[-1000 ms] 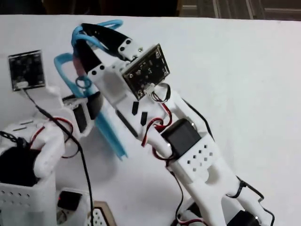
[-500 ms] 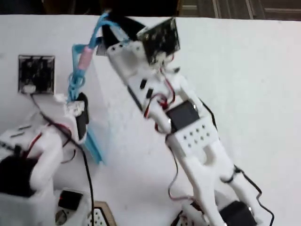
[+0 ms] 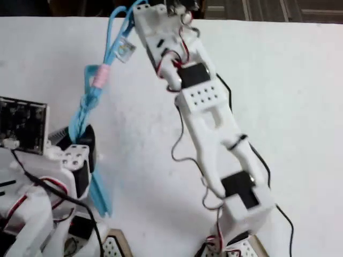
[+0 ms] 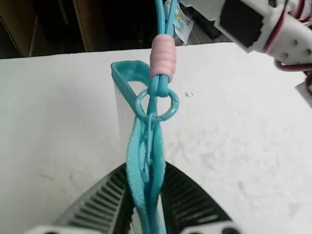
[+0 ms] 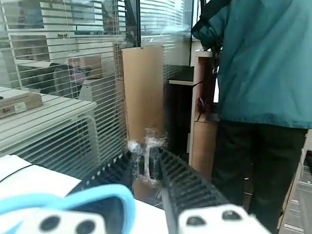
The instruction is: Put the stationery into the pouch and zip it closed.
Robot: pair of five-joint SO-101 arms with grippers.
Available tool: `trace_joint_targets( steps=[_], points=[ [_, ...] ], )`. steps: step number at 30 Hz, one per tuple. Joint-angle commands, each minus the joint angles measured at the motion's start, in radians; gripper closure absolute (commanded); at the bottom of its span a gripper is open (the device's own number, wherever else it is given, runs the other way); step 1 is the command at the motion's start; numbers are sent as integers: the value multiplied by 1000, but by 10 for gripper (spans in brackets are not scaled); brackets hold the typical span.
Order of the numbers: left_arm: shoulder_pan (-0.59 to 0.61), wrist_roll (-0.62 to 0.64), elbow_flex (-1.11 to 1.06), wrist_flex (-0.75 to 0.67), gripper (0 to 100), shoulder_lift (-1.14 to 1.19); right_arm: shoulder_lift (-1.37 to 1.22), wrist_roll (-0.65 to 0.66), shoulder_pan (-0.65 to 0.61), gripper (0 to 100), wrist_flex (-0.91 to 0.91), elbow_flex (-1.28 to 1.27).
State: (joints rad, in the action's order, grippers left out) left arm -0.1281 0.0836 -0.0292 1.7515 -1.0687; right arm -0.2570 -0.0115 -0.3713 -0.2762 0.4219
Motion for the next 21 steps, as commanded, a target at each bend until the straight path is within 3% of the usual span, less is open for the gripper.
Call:
trace_joint_targets(
  steps=[1, 12, 21],
  points=[
    [-2, -6, 94, 29, 976, -30, -168, -5, 145, 982, -82, 279],
    [-2, -6, 132, 29, 977, -31, -673, 104, 191, 983, -291, 950],
    [-2, -5, 216, 34, 978, -25, -742, 109, 251, 983, -326, 1033]
  ],
)
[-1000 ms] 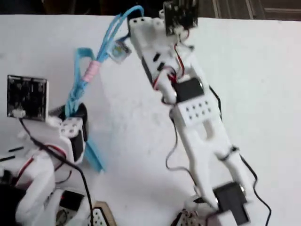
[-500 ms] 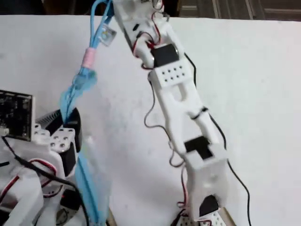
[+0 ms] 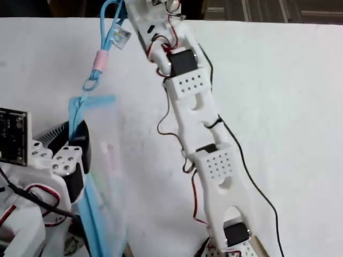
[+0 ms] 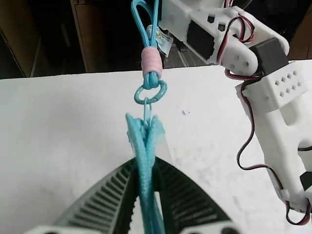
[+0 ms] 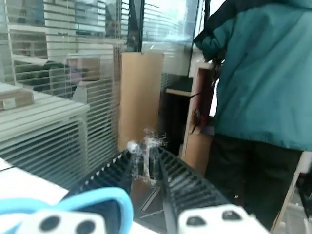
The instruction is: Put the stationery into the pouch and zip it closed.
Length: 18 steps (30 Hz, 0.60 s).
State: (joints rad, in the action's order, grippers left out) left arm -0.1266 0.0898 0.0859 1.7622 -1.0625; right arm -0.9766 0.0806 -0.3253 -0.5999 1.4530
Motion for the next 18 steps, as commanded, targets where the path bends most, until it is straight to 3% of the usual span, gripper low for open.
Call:
trace_joint_targets(
  steps=[1, 18],
  points=[
    [-4, -11, 120, 23, 978, -31, -27, 17, 214, 983, -2, 0],
    [4, -12, 373, 21, 979, -28, -28, 40, 309, 983, 85, -186]
  ],
)
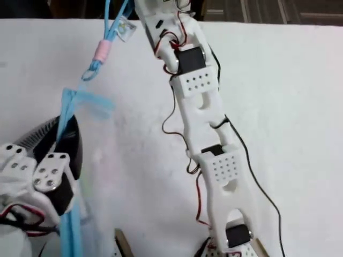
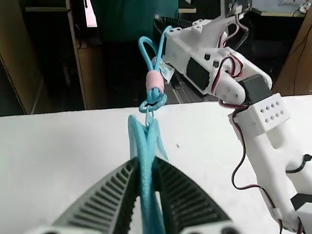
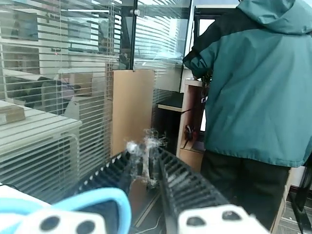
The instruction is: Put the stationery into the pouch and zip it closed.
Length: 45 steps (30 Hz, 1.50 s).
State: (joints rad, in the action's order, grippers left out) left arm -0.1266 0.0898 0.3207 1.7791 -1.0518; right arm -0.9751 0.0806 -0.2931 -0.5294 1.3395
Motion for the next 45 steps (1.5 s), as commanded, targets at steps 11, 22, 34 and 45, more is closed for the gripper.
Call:
trace_joint_targets(
  steps=[11, 22, 34, 45],
  points=[
    [5, -12, 204, 0, 979, -39, -28, 80, 325, 983, 47, -84],
    [5, -12, 239, -2, 978, -39, -18, 80, 415, 983, 41, -77],
    [4, -6, -333, -416, 976, -41, 240, 74, 292, 983, -107, 176],
    [1, -117, -1034, -1105, 974, -39, 486, 75, 28, 983, -245, 216]
  ],
)
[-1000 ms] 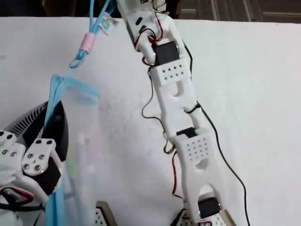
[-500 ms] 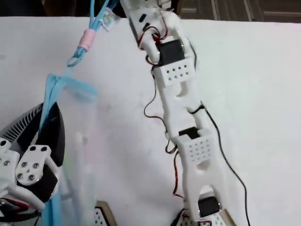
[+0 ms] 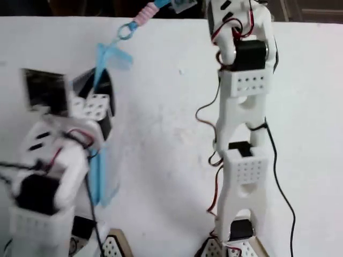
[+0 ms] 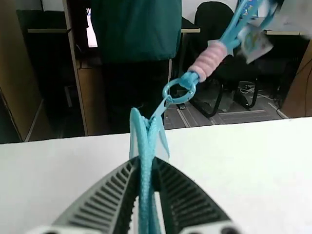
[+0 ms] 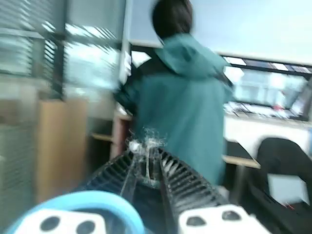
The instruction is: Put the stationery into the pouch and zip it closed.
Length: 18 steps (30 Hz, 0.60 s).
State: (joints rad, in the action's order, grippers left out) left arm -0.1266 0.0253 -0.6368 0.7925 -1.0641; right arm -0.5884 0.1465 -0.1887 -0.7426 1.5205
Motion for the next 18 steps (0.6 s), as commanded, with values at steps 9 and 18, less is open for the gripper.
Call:
trace_joint_targets(
  steps=[9, 18],
  points=[
    [4, -63, -149, 87, 810, -28, 202, 9, -266, 983, -124, 35],
    [5, -37, -150, 245, 784, -35, 229, 14, -343, 983, -122, 29]
  ],
)
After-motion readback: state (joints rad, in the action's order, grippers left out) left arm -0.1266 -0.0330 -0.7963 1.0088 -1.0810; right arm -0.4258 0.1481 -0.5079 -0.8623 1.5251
